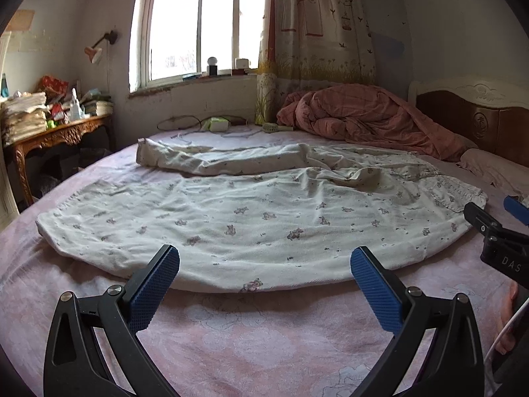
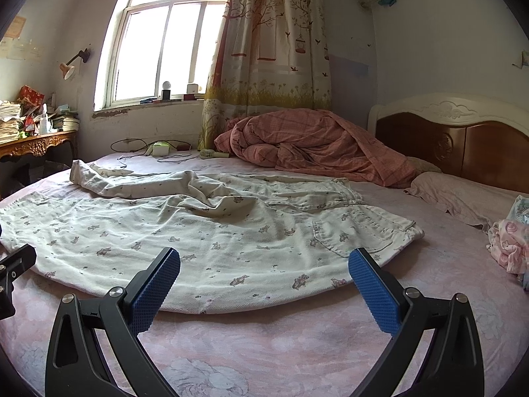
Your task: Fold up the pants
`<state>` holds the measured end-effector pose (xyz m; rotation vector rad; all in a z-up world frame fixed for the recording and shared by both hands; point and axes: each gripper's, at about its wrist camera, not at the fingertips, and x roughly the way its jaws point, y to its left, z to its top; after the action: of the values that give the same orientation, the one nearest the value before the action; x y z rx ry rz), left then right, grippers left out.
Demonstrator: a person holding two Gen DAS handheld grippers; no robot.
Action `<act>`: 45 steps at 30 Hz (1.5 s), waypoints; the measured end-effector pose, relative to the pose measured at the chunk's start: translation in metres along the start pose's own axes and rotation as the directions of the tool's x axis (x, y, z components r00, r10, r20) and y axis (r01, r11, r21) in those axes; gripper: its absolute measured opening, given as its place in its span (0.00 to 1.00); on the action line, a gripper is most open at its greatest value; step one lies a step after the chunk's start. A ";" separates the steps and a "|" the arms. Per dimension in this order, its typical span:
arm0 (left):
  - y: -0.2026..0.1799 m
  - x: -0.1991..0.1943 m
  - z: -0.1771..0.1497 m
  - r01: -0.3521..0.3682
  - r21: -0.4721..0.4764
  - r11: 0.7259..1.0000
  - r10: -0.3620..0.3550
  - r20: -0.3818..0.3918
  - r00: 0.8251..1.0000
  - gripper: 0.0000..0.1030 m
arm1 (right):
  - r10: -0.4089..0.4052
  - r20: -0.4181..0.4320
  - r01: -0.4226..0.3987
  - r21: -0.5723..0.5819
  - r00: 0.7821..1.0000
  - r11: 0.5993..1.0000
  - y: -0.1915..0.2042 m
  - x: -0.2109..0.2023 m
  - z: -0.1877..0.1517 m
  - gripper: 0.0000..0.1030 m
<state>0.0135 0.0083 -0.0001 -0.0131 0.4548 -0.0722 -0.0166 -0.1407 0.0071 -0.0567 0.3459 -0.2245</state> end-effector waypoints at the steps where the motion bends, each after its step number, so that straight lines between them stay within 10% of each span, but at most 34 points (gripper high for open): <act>1: 0.003 0.003 0.000 0.015 -0.020 1.000 -0.016 -0.027 1.000 1.00 | 0.007 -0.016 -0.007 -0.003 1.000 1.000 0.001 0.001 0.001 1.00; 28: 0.053 0.012 0.020 0.012 -0.061 0.998 -0.024 -0.196 0.980 0.94 | 0.169 -0.186 -0.175 -0.021 0.968 0.984 0.037 0.015 0.021 1.00; 32: 0.056 0.030 0.009 0.033 -0.098 0.995 -0.059 -0.274 0.960 0.93 | 0.213 -0.288 -0.211 0.036 0.934 0.977 0.039 0.037 0.015 0.93; 40: 0.064 0.058 -0.012 0.058 -0.206 0.977 -0.135 -0.384 0.913 0.83 | 0.328 -0.504 -0.194 0.301 0.799 0.934 0.008 0.092 -0.020 0.66; 45: 0.068 0.063 -0.016 0.060 -0.248 0.967 -0.157 -0.392 0.907 0.82 | 0.336 -0.517 -0.178 0.331 0.787 0.927 0.002 0.103 -0.030 0.58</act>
<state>0.0677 0.0718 -0.0444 -0.2574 0.8828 -0.1333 0.0678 -0.1627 -0.0553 0.3346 0.9139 -0.0029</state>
